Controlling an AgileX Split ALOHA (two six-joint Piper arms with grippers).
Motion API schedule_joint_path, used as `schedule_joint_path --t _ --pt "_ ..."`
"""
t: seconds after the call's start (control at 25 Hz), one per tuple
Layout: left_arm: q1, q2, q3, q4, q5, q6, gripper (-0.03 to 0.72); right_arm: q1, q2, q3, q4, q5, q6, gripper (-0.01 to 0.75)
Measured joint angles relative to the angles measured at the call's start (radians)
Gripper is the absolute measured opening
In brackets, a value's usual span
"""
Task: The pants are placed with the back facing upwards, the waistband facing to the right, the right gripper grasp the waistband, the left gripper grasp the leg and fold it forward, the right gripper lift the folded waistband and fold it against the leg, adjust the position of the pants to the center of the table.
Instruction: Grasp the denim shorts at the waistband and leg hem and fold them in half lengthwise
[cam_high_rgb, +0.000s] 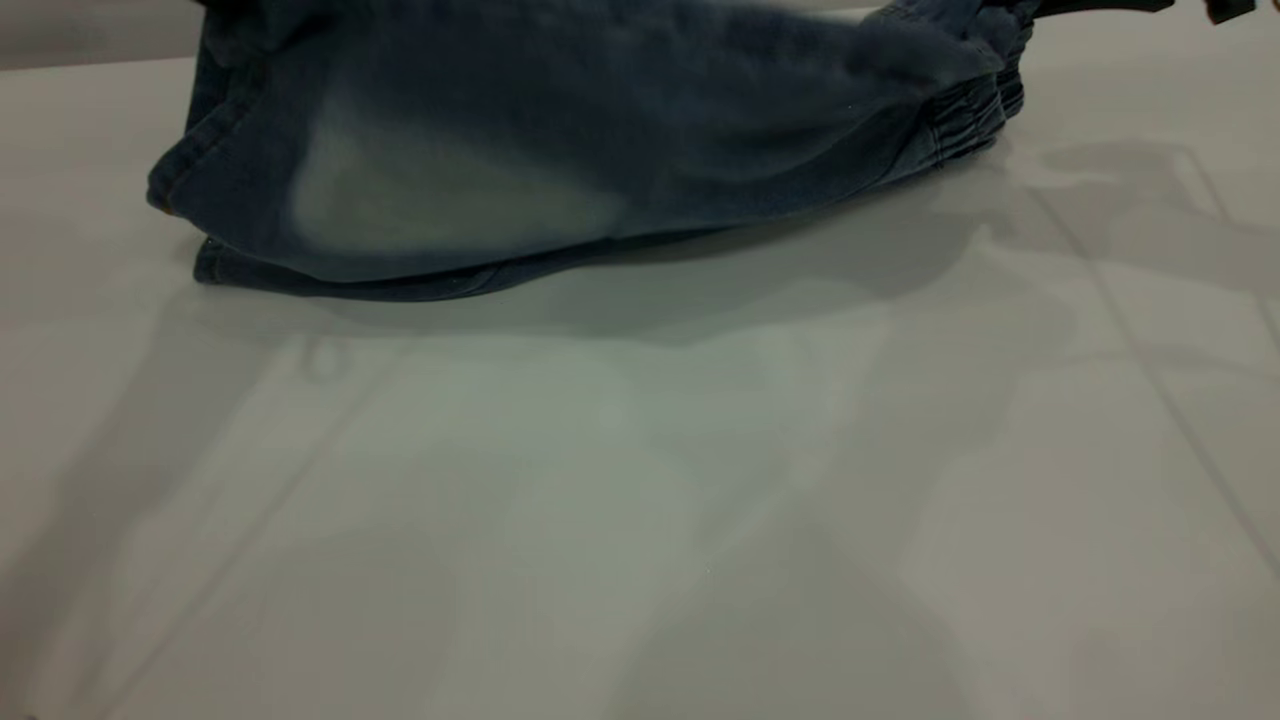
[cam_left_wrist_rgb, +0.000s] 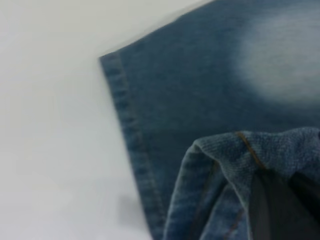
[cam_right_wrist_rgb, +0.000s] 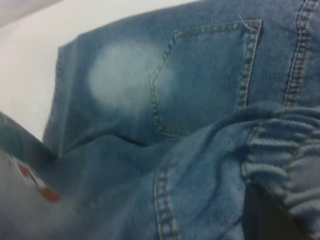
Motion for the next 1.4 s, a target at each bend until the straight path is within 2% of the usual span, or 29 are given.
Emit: schedule_joint_path --t 0.32,0.6,0.8,1.04,1.4 --pt "0.016 0.111 -0.129 0.023 0.013 0.029 0.043 0.010 0.086 -0.119 -0.065 -0.001 0.085 0.045" --pt "0.016 0.213 -0.280 0.095 0.114 0.027 0.043 0.010 0.133 -0.174 -0.128 -0.015 0.153 0.045" --pt "0.016 0.268 -0.357 0.107 0.166 0.026 0.043 0.010 0.134 -0.175 -0.176 -0.083 0.179 0.045" --pt "0.016 0.277 -0.365 0.146 0.161 0.023 0.043 0.009 0.134 -0.175 -0.221 -0.144 0.202 0.045" --pt "0.016 0.313 -0.365 0.164 0.167 0.016 0.043 0.009 0.134 -0.175 -0.204 -0.133 0.200 0.045"
